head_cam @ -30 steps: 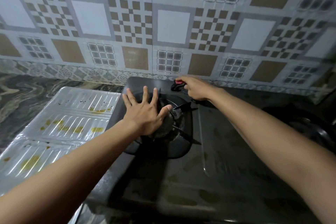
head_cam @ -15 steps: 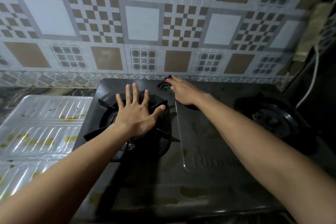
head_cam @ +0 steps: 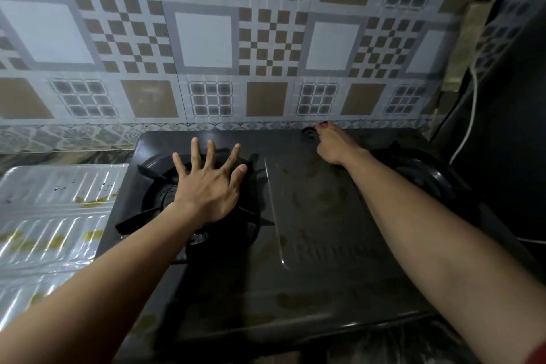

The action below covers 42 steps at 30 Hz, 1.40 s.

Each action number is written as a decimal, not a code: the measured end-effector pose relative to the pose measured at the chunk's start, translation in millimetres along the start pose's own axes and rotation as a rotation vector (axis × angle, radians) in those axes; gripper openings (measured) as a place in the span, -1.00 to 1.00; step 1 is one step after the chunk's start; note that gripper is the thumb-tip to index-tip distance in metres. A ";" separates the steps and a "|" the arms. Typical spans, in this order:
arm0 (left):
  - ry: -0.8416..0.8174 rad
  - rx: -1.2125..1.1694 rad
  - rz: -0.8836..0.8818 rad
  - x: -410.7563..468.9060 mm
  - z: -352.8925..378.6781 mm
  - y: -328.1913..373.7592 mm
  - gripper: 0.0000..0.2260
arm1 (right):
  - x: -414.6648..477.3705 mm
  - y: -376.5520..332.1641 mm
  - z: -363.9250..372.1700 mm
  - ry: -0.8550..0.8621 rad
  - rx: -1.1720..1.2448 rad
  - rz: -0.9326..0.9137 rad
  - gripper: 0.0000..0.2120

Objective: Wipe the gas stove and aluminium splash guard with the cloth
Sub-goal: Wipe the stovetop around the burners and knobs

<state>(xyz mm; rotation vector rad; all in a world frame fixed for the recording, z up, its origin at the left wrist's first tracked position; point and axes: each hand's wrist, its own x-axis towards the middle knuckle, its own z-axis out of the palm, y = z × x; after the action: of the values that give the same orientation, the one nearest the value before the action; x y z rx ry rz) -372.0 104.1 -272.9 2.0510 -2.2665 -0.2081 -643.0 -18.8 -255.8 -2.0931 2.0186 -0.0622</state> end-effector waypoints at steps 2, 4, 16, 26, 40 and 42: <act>0.018 -0.034 0.014 -0.4 0.1 1.2 -0.49 | -6.6 7.0 -1.4 -0.002 0.012 0.044 -0.41; 0.014 -0.046 0.028 -0.1 0.2 1.2 -0.50 | -16.7 6.9 -1.8 -0.009 0.032 0.073 -0.38; -0.052 -0.063 0.031 2.3 3.4 -4.3 -0.48 | -71.6 2.8 22.1 0.025 0.017 0.013 -0.52; -0.058 -0.070 0.006 3.9 5.5 -1.5 -0.48 | -95.5 -81.8 43.4 0.028 0.075 -0.224 -0.54; -0.060 -0.038 0.016 5.4 4.9 -3.1 -0.46 | -135.5 -57.8 46.1 0.032 0.073 -0.210 -0.50; -0.065 -0.035 0.025 5.9 4.6 -3.2 -0.47 | -131.0 -38.5 39.8 0.046 0.057 -0.112 -0.48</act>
<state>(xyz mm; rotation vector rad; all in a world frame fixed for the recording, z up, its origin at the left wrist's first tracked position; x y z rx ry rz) -370.1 98.1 -278.1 2.0261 -2.3074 -0.3151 -604.1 117.3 -269.9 -2.1863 1.9000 -0.1864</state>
